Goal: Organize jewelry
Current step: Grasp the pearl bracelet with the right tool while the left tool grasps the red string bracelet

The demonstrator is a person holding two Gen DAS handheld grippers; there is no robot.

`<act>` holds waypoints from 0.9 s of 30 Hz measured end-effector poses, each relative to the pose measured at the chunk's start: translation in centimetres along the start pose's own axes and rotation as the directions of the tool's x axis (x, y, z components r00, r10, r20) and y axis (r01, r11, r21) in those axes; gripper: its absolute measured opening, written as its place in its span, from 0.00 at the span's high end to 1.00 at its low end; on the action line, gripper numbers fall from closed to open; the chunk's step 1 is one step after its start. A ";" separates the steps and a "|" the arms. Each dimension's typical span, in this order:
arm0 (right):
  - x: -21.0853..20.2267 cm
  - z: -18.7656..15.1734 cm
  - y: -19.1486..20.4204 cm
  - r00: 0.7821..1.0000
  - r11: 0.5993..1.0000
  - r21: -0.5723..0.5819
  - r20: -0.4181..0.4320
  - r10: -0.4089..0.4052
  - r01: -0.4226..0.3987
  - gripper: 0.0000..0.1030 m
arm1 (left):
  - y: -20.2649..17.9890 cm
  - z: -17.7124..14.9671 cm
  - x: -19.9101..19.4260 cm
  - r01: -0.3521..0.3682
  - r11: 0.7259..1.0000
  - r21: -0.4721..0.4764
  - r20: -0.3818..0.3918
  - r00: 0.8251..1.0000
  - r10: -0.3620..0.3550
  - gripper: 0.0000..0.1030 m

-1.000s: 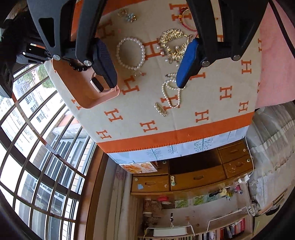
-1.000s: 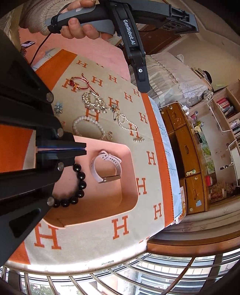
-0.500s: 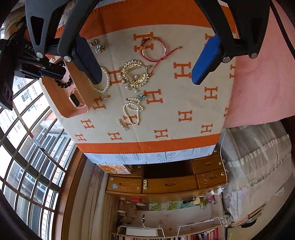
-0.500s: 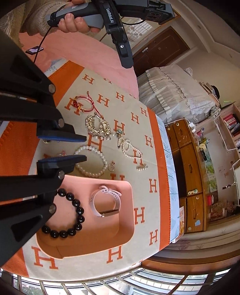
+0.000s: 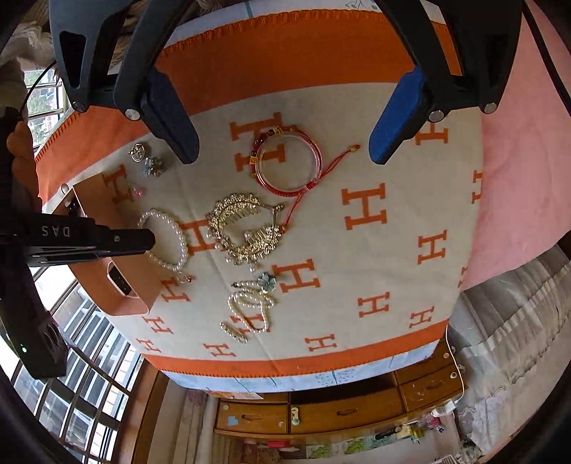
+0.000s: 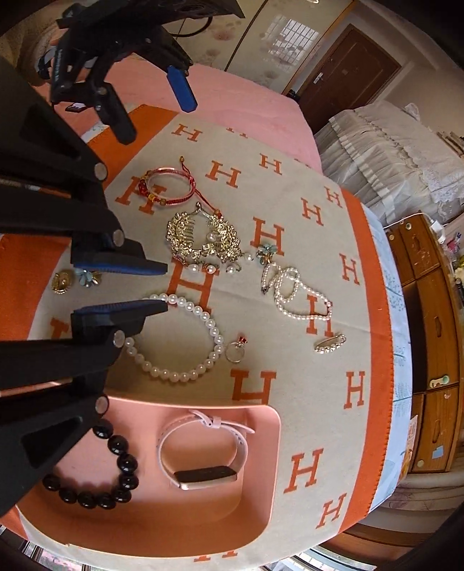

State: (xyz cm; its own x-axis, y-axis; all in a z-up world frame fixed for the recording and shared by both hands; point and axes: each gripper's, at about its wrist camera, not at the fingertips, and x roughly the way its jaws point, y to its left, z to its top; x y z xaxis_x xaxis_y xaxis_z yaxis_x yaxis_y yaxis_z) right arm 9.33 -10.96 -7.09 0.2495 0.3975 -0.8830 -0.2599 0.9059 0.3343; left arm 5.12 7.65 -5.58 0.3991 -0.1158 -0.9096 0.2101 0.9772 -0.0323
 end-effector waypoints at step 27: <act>-4.4 0.2 1.0 0.981 0.996 -0.090 0.193 0.018 -0.001 0.93 | 1.5 3.4 6.7 0.123 0.964 -0.235 -0.206 0.963 -0.173 0.65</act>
State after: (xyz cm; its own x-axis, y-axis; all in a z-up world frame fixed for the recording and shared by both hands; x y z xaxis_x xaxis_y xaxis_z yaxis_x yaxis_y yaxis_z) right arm 8.16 -11.74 -2.74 0.4198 0.4346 -0.7968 -0.3433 0.8887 0.3039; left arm 11.12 7.76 -10.30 0.1643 -0.2440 -0.9557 0.0420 0.9698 -0.2404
